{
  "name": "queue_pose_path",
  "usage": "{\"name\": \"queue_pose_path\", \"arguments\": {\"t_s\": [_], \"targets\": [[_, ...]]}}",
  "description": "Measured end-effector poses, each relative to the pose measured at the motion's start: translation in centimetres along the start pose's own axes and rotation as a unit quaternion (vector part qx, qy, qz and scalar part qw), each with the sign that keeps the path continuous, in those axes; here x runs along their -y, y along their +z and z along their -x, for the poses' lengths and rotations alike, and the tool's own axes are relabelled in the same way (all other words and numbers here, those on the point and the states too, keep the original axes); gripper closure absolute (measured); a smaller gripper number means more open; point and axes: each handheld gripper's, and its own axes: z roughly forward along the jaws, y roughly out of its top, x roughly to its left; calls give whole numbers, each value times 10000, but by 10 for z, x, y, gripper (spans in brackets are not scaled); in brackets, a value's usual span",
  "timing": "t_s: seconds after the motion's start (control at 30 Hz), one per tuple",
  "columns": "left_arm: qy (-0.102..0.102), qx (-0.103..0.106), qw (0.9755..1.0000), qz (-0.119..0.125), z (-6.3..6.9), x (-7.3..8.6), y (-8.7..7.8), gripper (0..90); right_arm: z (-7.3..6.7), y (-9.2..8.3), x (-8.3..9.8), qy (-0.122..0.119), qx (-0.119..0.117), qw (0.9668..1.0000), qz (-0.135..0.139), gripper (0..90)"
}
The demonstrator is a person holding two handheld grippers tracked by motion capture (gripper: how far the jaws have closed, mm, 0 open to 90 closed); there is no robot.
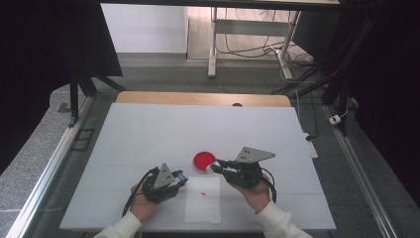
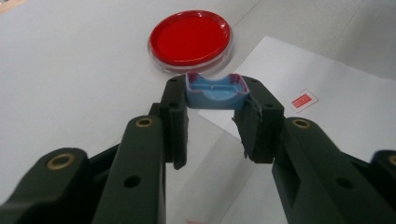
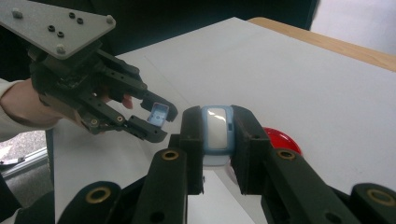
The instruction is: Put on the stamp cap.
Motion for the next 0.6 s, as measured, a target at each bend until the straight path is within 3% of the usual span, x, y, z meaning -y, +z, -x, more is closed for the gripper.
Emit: {"name": "queue_pose_path", "arguments": {"t_s": [0.6], "targets": [[143,107,9998,24,12,-15,22,649,0,2,2,56,15,10000,-1,748]]}}
